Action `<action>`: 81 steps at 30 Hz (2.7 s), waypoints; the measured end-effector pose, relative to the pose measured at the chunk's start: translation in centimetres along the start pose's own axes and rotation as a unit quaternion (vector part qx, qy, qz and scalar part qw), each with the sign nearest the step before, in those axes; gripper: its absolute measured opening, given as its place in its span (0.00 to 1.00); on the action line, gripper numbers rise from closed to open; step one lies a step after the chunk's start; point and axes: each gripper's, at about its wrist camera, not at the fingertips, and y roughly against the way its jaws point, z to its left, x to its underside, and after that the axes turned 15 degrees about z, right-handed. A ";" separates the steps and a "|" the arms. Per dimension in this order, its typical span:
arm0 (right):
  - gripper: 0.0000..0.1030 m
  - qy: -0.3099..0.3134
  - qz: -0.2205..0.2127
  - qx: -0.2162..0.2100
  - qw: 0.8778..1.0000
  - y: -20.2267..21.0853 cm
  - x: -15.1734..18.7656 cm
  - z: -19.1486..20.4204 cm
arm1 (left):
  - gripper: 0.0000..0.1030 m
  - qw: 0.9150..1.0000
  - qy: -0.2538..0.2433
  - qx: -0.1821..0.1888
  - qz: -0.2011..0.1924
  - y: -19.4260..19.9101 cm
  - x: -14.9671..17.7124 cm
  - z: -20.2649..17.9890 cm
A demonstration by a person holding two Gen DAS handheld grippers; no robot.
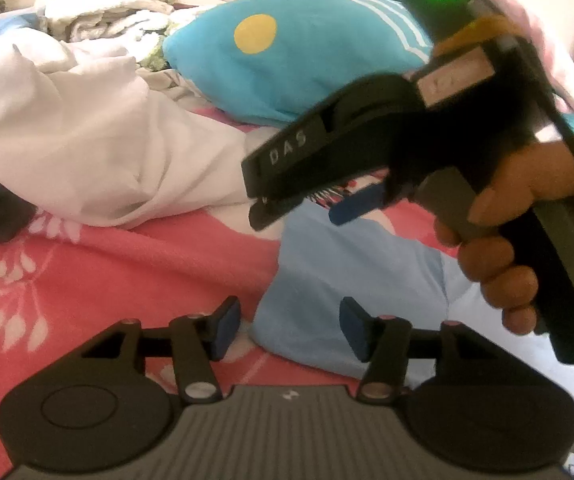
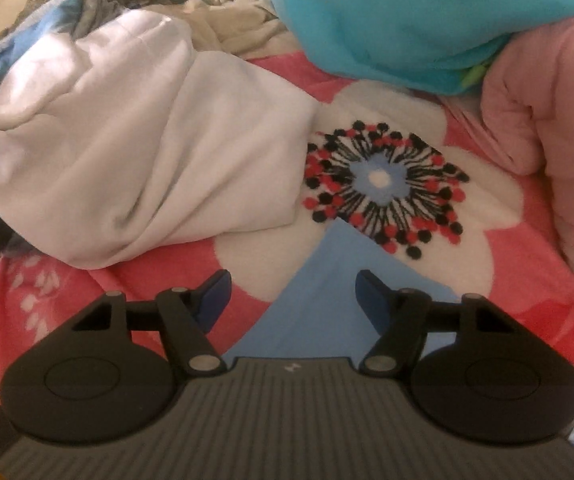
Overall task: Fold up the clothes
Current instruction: 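Move both grippers to the T-shirt side edge and close on it, then lift the gripped side edge with both grippers and fold it over the body, then open both grippers to release the folded side onto the shirt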
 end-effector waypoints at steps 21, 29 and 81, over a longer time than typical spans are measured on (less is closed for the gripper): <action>0.04 -0.039 -0.027 -0.039 0.998 0.6 1.1 -3.0 | 0.05 0.999 -0.014 0.042 -0.032 1.5 -0.5 -0.7; 0.03 -0.075 -0.107 -0.069 0.989 6.3 5.6 -6.5 | 0.05 0.988 -0.052 0.139 -0.050 3.1 0.4 -3.6; 0.19 -0.418 -0.213 -0.153 0.870 6.2 34.0 -19.6 | 0.42 0.939 -0.244 0.234 0.069 3.4 5.5 -9.2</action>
